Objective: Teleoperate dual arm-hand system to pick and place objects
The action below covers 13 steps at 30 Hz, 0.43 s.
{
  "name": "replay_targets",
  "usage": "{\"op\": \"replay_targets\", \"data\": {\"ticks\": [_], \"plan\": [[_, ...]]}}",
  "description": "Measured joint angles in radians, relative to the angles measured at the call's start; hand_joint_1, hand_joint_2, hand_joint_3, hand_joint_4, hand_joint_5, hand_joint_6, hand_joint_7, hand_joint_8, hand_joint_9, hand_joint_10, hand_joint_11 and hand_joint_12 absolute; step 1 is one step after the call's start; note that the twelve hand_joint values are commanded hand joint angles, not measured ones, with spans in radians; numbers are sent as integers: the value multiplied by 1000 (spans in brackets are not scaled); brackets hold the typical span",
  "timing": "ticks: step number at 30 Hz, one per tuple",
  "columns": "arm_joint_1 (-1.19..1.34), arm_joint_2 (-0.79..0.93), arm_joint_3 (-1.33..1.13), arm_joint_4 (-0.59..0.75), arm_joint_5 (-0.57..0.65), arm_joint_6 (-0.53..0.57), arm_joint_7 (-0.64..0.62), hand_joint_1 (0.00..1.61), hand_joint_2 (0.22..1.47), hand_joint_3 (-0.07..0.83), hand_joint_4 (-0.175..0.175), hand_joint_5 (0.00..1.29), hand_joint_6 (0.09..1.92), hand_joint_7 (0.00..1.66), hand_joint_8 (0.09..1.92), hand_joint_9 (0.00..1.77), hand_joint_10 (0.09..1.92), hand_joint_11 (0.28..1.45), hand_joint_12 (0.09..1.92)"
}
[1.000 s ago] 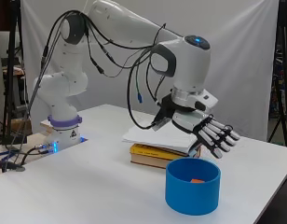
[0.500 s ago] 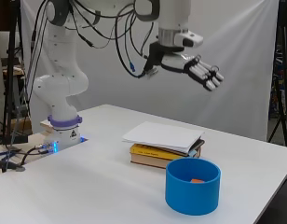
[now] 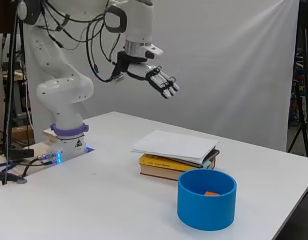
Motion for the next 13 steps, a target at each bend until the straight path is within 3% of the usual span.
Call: {"op": "replay_targets", "data": {"ticks": [13], "plan": [[6, -35, 24, -19, 33, -33, 106, 201, 995, 11, 36, 334, 87, 404, 87, 468, 87, 449, 87]]}}
